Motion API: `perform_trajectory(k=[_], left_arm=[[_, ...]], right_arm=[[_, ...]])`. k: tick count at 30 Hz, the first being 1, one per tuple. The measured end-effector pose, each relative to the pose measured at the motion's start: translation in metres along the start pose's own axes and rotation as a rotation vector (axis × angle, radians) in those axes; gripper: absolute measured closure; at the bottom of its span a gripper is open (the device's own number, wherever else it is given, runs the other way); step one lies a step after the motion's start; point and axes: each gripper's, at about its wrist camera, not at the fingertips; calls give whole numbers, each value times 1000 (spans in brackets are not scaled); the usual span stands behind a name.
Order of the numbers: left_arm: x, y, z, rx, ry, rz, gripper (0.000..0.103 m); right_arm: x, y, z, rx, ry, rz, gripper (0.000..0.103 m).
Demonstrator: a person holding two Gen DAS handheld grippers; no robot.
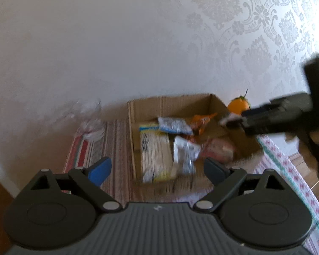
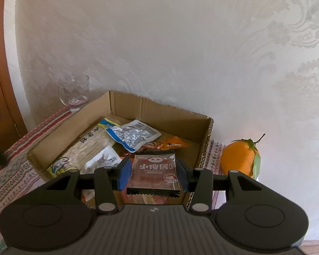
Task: Organize snacks
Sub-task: 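Carry both packs over the box and open both tools to drop them inside, then withdraw both tools from the box back over the remaining snacks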
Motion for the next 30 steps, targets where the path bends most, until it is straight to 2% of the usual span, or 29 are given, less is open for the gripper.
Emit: perform_trajectory(k=[5, 9, 13, 14, 15, 17, 18, 21, 30], left_arm=[[-4, 11, -34, 47, 11, -18, 9], [-7, 16, -51, 66, -7, -9, 9], [-6, 18, -61, 92, 12, -47, 9], [-7, 18, -63, 98, 15, -47, 9], [-7, 17, -64, 105, 19, -49, 9], [-8, 18, -68, 109, 19, -57, 9], [-10, 18, -69, 110, 16, -58, 9], [-12, 19, -70, 112, 6, -61, 9], [-18, 21, -75, 114, -19, -59, 9]], right_arm=[[-2, -17, 10, 27, 6, -19, 52], [-6, -29, 21, 36, 9, -37, 52], [-9, -37, 33, 26, -12, -46, 50], [-10, -38, 35, 20, -18, -50, 46], [-10, -40, 37, 12, -26, -60, 27], [-10, -39, 37, 9, -42, -59, 7], [-9, -35, 35, -10, -46, -53, 3], [-3, -22, 29, -23, -40, -47, 0], [22, 22, 1, -41, -9, -52, 0]])
Point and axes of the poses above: each gripper's, at about its wrist camera, not at the fingertips, and y roughly against the way its jaws point, x to its left, z to its top, and after that the axes turned 9 degrees about x, right-handed
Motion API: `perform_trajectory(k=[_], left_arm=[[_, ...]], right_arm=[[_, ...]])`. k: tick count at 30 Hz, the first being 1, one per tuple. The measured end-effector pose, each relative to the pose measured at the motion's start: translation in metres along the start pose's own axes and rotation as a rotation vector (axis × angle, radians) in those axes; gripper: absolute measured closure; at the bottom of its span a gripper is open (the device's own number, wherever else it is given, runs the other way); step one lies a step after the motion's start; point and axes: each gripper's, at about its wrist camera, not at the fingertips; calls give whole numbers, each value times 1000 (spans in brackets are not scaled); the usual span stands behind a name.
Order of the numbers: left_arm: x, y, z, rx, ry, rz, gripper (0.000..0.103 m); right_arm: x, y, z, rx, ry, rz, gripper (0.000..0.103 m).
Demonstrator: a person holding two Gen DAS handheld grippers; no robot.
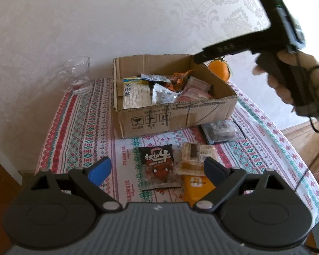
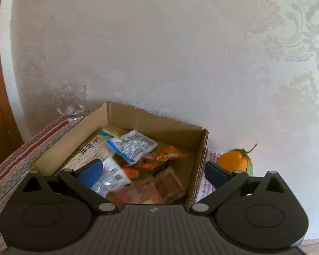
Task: Organize snacks
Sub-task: 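Withdraw both tools from the box back over the remaining snacks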
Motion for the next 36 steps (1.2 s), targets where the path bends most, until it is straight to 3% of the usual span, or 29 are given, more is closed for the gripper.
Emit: perform_trajectory(k=[8, 17, 28, 36], left_arm=[[-1, 4, -8, 9, -8, 2, 9], [-12, 3, -17, 32, -30, -11, 9], [-23, -5, -24, 63, -53, -57, 9], [-40, -28, -27, 90, -78, -91, 11]], right_arm=[[20, 33, -41, -17, 1, -38, 0], [30, 41, -99, 40, -131, -36, 0], [48, 38, -110, 76, -130, -42, 0], [37, 32, -118, 109, -176, -65, 0]])
Point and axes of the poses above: each gripper's, at about its wrist camera, not at the fingertips, and y roughly against the way its jaws point, x to its left, z to its top, and after that the axes turned 9 degrees about x, right-handed
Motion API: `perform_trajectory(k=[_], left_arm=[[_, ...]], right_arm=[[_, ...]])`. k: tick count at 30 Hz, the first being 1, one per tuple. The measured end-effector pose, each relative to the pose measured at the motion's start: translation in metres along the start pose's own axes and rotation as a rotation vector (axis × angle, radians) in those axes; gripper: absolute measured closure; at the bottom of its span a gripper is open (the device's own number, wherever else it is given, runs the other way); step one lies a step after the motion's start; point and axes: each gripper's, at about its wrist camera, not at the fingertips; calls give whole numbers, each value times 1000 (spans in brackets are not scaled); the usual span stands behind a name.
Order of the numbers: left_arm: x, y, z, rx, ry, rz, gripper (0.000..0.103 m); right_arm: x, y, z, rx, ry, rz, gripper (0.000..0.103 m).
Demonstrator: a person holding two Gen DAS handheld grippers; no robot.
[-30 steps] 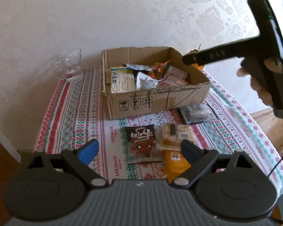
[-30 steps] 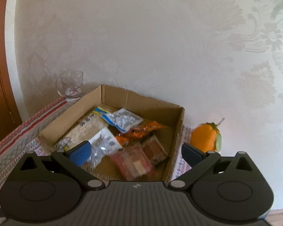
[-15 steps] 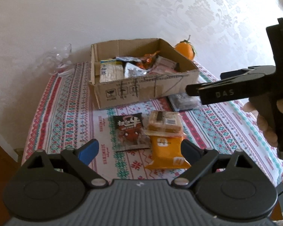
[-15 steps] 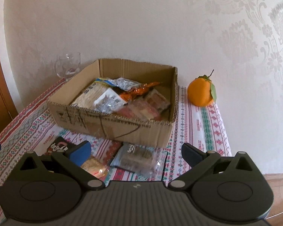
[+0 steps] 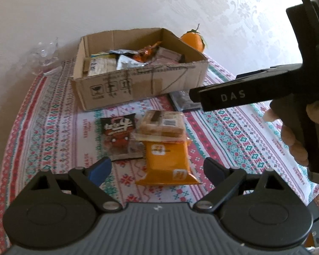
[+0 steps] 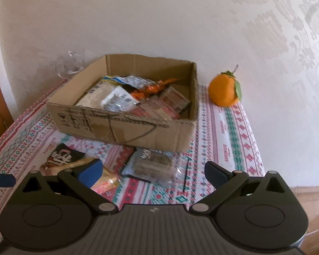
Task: Organize snacks
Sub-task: 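Withdraw both tools from the box back over the remaining snacks, then close the left tool on the orange bag while the right tool grasps the clear dark-snack pack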
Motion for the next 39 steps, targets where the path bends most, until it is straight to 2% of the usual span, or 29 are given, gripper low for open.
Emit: perform_trajectory(k=[3, 7, 18, 20, 29, 39], left_arm=[[-7, -6, 1, -5, -10, -4, 13], [-16, -13, 2, -7, -39, 27, 33], [-22, -33, 6, 30, -26, 37, 35], [-20, -36, 6, 40, -6, 27, 56], [-4, -26, -4, 66, 8, 10, 56], [12, -15, -17, 87, 18, 14, 56]], right_arm=[[-6, -1, -4, 8, -14, -9, 0], [-13, -4, -7, 17, -28, -14, 0], [-23, -9, -11, 21, -54, 8, 0], [-25, -11, -11, 23, -60, 15, 0], [-27, -28, -7, 42, -85, 58, 0], [-18, -64, 3, 111, -118, 126, 0]])
Point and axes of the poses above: each gripper's, at about its wrist camera, not at the fingertips, and y roughly against the way its jaws point, x to its left, z to its top, and after that the axes turned 9 degrees about x, right-handed
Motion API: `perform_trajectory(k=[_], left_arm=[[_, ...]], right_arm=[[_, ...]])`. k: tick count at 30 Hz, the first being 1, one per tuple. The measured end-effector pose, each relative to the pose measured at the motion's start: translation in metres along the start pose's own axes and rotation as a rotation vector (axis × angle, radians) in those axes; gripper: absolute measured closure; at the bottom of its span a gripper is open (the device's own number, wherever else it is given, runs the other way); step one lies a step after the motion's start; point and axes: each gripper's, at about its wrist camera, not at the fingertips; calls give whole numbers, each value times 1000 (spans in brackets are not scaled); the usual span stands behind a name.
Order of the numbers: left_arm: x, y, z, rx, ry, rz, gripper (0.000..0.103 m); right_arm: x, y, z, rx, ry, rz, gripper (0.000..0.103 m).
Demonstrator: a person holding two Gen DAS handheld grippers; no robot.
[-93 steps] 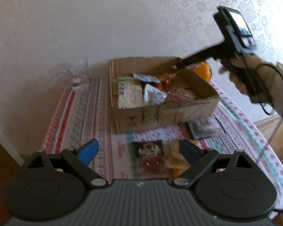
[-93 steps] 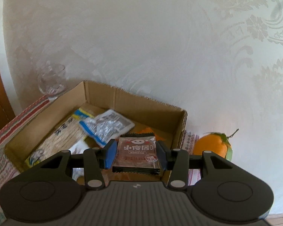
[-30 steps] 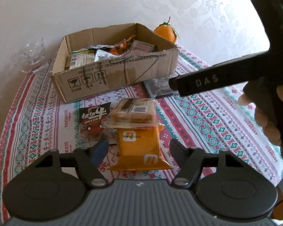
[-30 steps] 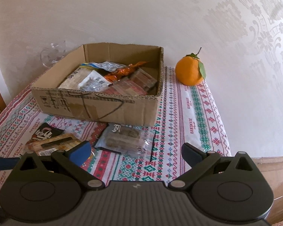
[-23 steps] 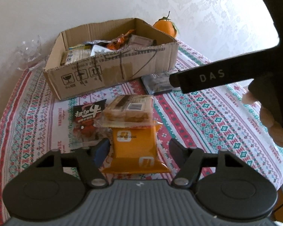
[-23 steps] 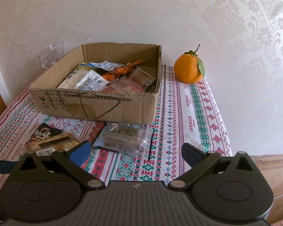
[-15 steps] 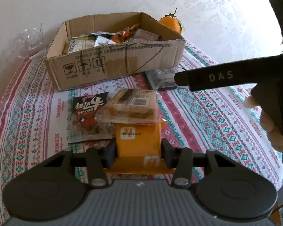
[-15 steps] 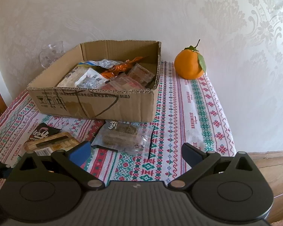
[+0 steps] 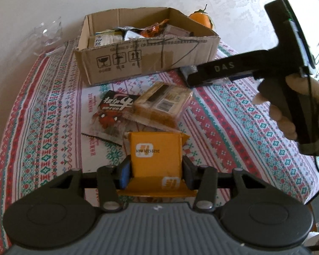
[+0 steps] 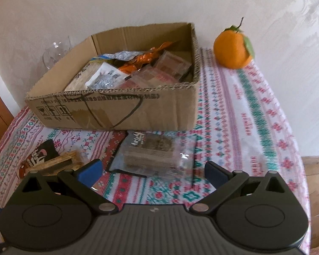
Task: Organize snacks
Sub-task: 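Close the left tool on the orange bag while the right tool grasps the clear dark-snack pack, then carry both bags over the box and open both tools to release them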
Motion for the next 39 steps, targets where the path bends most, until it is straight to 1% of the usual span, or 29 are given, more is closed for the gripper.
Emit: perform_trajectory(k=[6, 11, 12, 13, 18, 22, 32, 39], left_arm=[[1, -1, 0, -3, 0, -7, 56], [2, -1, 0, -4, -3, -8, 56], [2, -1, 0, -4, -5, -7, 56], [2, -1, 0, -4, -5, -7, 56], [1, 0, 0, -2, -7, -5, 56], [2, 3, -3, 3, -12, -7, 56], [3, 20, -11, 13, -33, -18, 56], [5, 32, -10, 18, -33, -28, 56]], right_arm=[[17, -12, 10, 5, 33, -36, 0], [27, -21, 14, 12, 76, -107, 0], [29, -22, 14, 16, 85, -121, 0], [31, -21, 13, 17, 95, -131, 4], [27, -12, 10, 7, 88, -127, 18], [22, -2, 6, 5, 92, -133, 22], [16, 27, -5, -6, 119, -104, 23], [22, 47, -10, -14, 184, -70, 23]])
Point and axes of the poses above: each gripper's, at about its wrist camera, not at the fingertips, and y roughly against the way its jaws point, x to its left, z to its top, and after that the axes turned 9 degrees about x, right-handed
